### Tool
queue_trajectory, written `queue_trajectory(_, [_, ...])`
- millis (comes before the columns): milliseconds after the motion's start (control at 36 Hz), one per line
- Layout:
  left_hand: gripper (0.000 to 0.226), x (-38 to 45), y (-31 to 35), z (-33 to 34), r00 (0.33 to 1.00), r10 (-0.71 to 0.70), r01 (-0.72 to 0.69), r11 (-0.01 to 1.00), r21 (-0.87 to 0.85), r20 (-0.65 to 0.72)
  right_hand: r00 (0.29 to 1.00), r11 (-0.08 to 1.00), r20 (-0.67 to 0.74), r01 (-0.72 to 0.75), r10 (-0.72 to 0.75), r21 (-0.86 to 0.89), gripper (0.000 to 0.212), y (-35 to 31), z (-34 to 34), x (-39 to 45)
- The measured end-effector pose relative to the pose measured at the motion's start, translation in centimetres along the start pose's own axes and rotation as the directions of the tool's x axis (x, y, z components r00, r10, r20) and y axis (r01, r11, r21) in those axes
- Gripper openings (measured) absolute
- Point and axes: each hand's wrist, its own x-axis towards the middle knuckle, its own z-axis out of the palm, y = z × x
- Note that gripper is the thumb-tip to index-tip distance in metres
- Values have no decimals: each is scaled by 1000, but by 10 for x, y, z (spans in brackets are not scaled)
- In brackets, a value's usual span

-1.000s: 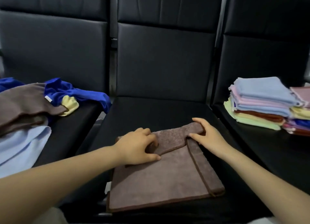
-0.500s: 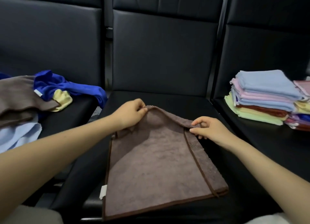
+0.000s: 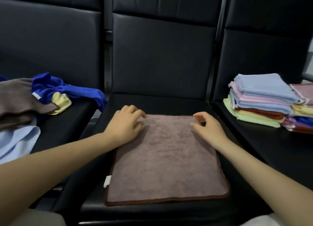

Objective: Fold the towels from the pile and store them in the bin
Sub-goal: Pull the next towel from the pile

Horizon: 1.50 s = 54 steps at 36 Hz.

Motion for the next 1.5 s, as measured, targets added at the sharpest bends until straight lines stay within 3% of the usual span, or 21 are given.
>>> queue_trajectory(56, [24,-5,14,-4,996,73,-70,995,-73,41,994,986,53,101,-95,-130,23,-4,0,-7])
queue_trajectory(139, [19,-14,40,-8,975,161,-135,976,-169,150,979,977,117,182,-169,-111,5,-17,-5,-19])
queue_trajectory(250, [21,-31,65,-5,928,255,-205,958,-200,273,936,977,297,211,-190,-42,12,-35,-14,-46])
queue_trajectory(361, [20,-43,70,-13,912,277,-213,950,-227,302,857,941,466,313,-220,-132,10,-40,-22,-74])
queue_trajectory(444, [18,-53,70,-21,912,280,-203,943,-264,301,813,899,508,410,-285,-151,11,-35,-27,-93])
queue_trajectory(583, [13,-73,75,-32,892,327,-210,911,-355,313,735,863,534,504,-417,-20,34,-23,-32,-122])
queue_trajectory(694, [22,-87,80,-28,856,389,-255,891,-376,341,663,793,571,609,-483,-36,57,-19,-35,-134])
queue_trajectory(750, [28,-89,81,-25,853,396,-276,895,-350,342,643,757,570,651,-512,-55,55,-17,-35,-135])
queue_trajectory(833, [24,-87,82,-26,852,378,-263,907,-329,361,646,741,498,672,-578,-12,32,-19,-31,-137])
queue_trajectory(917, [45,-85,86,-28,861,356,-242,915,-324,364,654,722,443,691,-613,-20,17,-23,-22,-137])
queue_trajectory(1028, [51,-88,97,-30,885,285,-212,950,-228,367,790,876,437,482,-431,-8,6,-33,-16,-126])
queue_trajectory(1083, [38,-89,101,-31,889,287,-275,958,-86,355,830,932,442,360,-340,41,13,-36,-15,-119])
queue_trajectory(1167, [29,-84,102,-35,913,264,-281,960,12,311,830,944,462,327,-312,49,9,-39,-15,-113])
queue_trajectory(1306, [30,-63,93,-46,957,191,-204,978,34,218,775,839,546,498,-317,-219,41,-50,-25,-110])
queue_trajectory(1361, [27,-56,87,-48,961,195,-215,972,90,195,800,799,479,530,-361,-282,38,-51,-28,-109])
queue_trajectory(1444, [46,-51,78,-50,965,190,-223,956,188,178,846,805,390,496,-363,-326,27,-43,-36,-105])
queue_trajectory(1500, [32,-49,72,-51,972,133,-172,963,209,192,873,802,375,453,-311,-391,23,-34,-45,-98])
